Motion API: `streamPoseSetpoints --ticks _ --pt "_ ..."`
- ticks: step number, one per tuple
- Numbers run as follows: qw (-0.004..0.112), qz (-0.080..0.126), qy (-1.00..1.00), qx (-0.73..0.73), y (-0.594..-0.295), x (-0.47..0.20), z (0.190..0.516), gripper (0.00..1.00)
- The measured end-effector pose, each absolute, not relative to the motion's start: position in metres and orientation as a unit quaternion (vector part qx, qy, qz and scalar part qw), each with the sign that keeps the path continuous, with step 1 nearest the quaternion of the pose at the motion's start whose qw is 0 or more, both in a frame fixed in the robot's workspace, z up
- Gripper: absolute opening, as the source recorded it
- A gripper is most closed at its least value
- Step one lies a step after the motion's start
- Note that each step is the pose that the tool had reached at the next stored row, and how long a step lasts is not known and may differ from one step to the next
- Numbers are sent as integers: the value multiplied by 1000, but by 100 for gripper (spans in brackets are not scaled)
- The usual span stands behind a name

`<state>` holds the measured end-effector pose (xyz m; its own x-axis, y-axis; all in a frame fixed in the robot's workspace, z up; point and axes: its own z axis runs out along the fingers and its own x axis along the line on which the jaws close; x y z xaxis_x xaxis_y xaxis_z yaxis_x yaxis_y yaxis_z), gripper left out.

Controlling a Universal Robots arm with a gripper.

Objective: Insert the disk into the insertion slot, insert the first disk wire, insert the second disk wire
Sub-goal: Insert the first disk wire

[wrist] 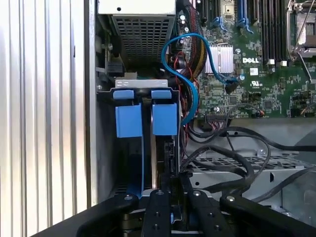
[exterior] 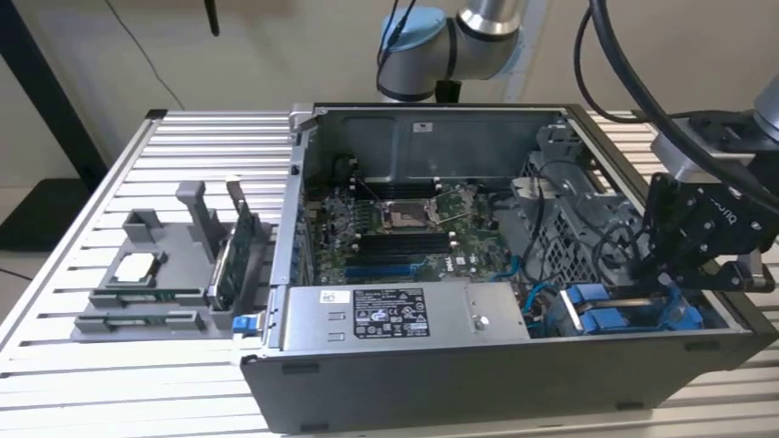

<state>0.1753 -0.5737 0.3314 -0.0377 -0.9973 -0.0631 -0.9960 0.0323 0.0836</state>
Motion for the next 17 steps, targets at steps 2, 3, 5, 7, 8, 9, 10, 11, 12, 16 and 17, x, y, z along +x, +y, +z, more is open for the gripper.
streamPoseSetpoints --ticks 2,3,5,7,8,9,10,11,12,16,17 --pt "6 -52 -718 694 -574 175 330 20" --pt "7 -52 -718 694 -574 175 330 20" --pt "8 -51 -719 694 -574 175 333 26" --pt "8 -50 -719 694 -574 175 339 26" --pt "8 -50 -719 694 -574 175 341 26" --pt "8 -50 -719 694 -574 175 344 26" --pt "8 -50 -719 694 -574 175 347 26" --pt "9 -50 -719 694 -574 175 349 26" --pt "9 -50 -719 694 -574 175 352 26" --pt "11 -47 -719 694 -574 175 361 26" --pt "12 -46 -719 694 -574 175 363 26"
